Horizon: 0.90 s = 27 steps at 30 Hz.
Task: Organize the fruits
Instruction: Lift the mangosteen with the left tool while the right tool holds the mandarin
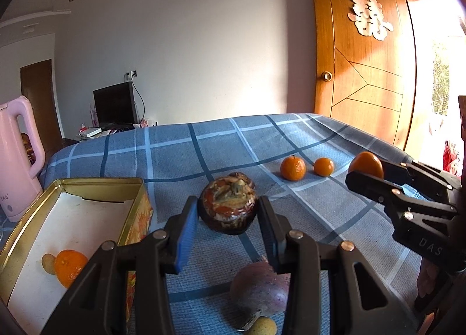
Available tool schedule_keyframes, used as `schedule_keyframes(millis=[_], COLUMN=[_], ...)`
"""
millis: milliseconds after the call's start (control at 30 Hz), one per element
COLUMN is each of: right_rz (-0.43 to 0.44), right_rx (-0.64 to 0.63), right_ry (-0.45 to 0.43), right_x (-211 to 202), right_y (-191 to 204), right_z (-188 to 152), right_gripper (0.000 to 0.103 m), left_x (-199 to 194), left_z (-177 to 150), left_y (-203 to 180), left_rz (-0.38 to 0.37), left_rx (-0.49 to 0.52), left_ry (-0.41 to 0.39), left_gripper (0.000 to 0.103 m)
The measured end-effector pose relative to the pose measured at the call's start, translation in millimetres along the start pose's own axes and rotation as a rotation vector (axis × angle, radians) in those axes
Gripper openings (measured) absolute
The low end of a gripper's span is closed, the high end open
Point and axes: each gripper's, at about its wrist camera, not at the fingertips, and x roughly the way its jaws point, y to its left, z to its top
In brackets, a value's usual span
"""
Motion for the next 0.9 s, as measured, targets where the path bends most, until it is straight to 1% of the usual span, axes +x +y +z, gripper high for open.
schedule_keyframes(millis=[367, 900], right_rz=[0.002, -0.003], right_rx=[0.0, 0.002], right_ry=[-0.031, -0.07], right_x=[-5.6, -13.1], right_y=[-0.1, -0.6], right_z=[-0.8, -1.7], right_gripper=[0.039, 0.039], left_x=[-9.8, -19.5], left_z=[-1.2, -3.6], left_y=[0.3, -0.6], left_rz=[0.01, 0.028], left_rx=[0.004, 0.009], left_ry=[-0.045, -0.088], left_gripper=[0.043, 0.043])
